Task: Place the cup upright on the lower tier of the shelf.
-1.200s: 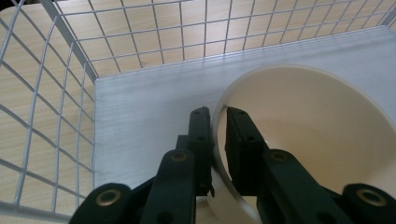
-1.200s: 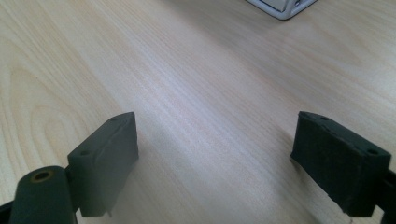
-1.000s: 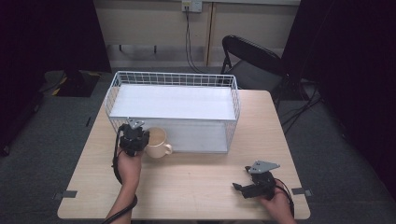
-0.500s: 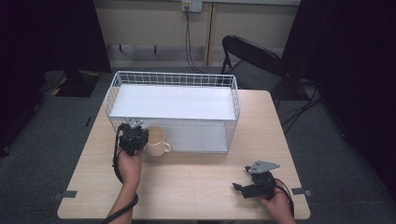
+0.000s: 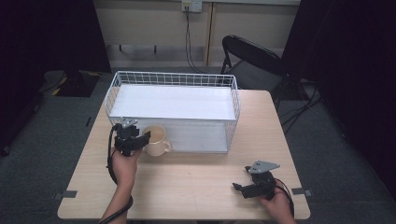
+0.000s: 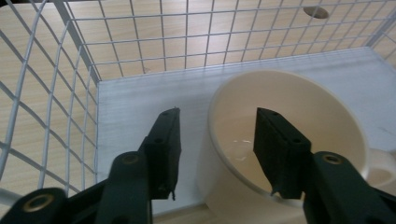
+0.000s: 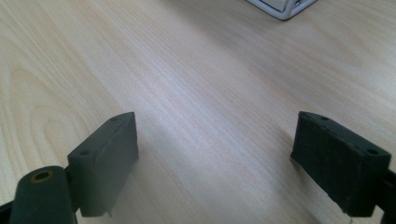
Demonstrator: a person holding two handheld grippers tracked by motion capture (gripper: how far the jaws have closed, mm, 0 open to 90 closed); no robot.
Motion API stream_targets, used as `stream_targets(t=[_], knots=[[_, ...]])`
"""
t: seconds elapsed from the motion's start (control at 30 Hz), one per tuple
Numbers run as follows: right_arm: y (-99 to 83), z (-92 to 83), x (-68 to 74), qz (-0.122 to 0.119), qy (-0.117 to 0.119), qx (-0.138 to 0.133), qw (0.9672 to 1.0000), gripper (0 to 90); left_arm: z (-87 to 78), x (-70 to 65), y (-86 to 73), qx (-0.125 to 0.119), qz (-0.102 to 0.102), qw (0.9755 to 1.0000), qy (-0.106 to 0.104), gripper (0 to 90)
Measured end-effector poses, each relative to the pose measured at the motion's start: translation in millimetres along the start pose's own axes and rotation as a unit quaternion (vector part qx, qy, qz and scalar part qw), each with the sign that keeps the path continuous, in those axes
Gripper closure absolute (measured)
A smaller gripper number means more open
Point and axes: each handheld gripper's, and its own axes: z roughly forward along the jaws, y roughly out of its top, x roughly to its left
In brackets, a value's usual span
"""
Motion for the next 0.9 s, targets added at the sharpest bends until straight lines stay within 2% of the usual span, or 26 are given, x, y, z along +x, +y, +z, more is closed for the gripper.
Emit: stream_targets(t=[0.07, 0.1, 0.2, 0.37, 0.43, 0.5, 0.6, 0.77, 0.8, 0.9], knots=[[0.0, 0.0, 0.0, 0.000, 0.000, 0.000, 1.0000, 13.5, -1.9, -1.7, -0.1, -0.009, -0.003, 1.0000, -0.002, 47.0], [0.0, 0.0, 0.0, 0.000, 0.000, 0.000, 1.0000, 13.5, -4.0, -0.9, 0.2, -0.001, 0.006, 1.0000, -0.005, 45.5], [0.0, 0.0, 0.0, 0.000, 0.000, 0.000, 1.0000, 13.5, -7.7, -1.9, 0.5, -0.001, 0.007, 0.9998, -0.017, 40.7], [0.0, 0.0, 0.0, 0.000, 0.000, 0.000, 1.0000, 13.5, -20.6, -1.4, 0.3, -0.001, 0.021, 0.9991, -0.036, 34.9], [0.0, 0.0, 0.0, 0.000, 0.000, 0.000, 1.0000, 13.5, -23.5, -2.4, -0.3, -0.005, 0.019, 0.9990, -0.039, 34.2], [0.0, -0.1, 0.0, 0.000, 0.000, 0.000, 1.0000, 13.5, -29.9, -2.6, -1.9, -0.004, 0.032, 0.9984, -0.047, 33.6], [0.0, -0.1, 0.0, 0.000, 0.000, 0.000, 1.0000, 13.5, -34.0, -3.5, -5.3, -0.005, 0.038, 0.9983, -0.044, 33.5], [0.0, 0.0, 0.0, 0.000, 0.000, 0.000, 1.0000, 13.5, -37.1, -2.2, -13.8, -0.005, 0.040, 0.9979, -0.050, 33.5], [0.0, 0.0, 0.0, 0.000, 0.000, 0.000, 1.0000, 13.5, -37.7, -2.4, -15.2, -0.006, 0.041, 0.9975, -0.058, 33.4], [0.0, 0.0, 0.0, 0.000, 0.000, 0.000, 1.0000, 13.5, -38.3, -6.0, -18.4, -0.007, 0.044, 0.9971, -0.061, 33.2]])
